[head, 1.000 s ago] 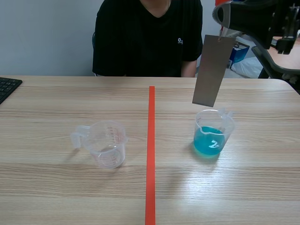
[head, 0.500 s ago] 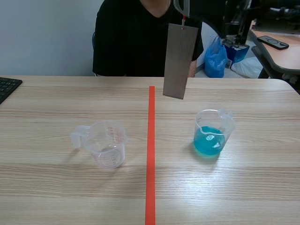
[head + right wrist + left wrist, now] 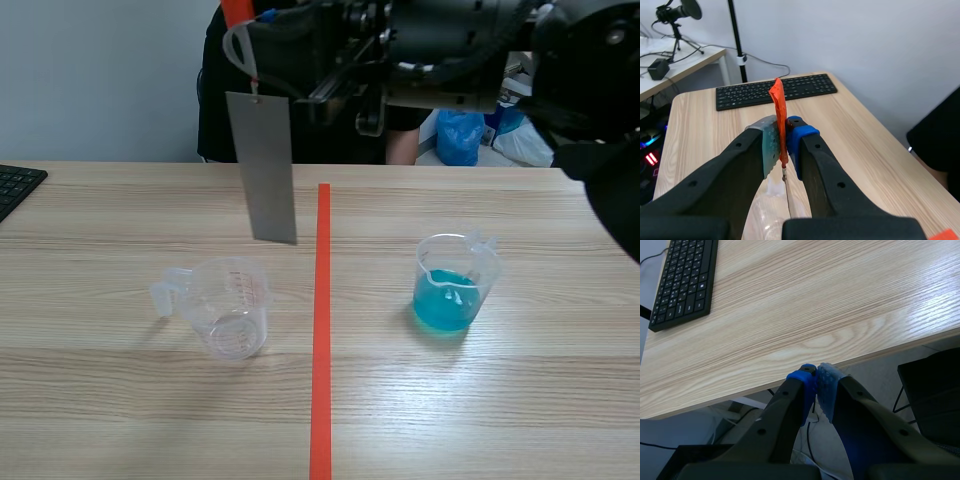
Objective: Do the redox reaction experiment.
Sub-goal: 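Put the plate into the left beaker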
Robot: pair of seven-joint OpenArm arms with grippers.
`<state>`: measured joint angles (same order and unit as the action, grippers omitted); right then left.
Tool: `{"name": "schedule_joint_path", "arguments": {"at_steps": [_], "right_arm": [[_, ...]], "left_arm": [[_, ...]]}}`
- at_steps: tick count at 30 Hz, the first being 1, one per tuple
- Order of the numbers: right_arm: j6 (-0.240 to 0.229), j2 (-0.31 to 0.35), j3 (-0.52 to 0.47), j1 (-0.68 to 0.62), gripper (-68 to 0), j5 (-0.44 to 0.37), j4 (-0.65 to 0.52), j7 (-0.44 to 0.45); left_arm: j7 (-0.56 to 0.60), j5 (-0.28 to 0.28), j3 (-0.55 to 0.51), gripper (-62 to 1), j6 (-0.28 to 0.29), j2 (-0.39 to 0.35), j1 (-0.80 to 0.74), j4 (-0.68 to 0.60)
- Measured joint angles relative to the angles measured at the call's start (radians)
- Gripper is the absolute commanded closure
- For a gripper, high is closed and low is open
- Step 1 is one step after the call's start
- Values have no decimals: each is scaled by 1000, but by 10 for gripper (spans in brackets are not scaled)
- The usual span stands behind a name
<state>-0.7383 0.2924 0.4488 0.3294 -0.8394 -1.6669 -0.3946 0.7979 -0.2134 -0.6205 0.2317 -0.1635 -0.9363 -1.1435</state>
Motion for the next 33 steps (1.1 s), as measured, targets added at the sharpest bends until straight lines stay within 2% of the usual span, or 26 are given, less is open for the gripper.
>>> {"name": "schedule_joint_path", "arguments": {"at_steps": [6, 12, 27, 29, 33], "right_arm": [[0, -82, 66, 0, -13, 100, 0, 0], [0, -122, 101, 0, -13, 160, 0, 0], [1, -126, 106, 0, -13, 182, 0, 0], [16, -126, 117, 0, -13, 198, 0, 1], [15, -126, 139, 0, -13, 201, 0, 7]], "left_arm": [[0, 0, 0, -42, 0, 0, 0, 0], [0, 0, 0, -42, 0, 0, 0, 0], [0, 0, 0, -42, 0, 0, 0, 0], [0, 0, 0, -42, 0, 0, 0, 0], [0, 0, 0, -42, 0, 0, 0, 0]]}}
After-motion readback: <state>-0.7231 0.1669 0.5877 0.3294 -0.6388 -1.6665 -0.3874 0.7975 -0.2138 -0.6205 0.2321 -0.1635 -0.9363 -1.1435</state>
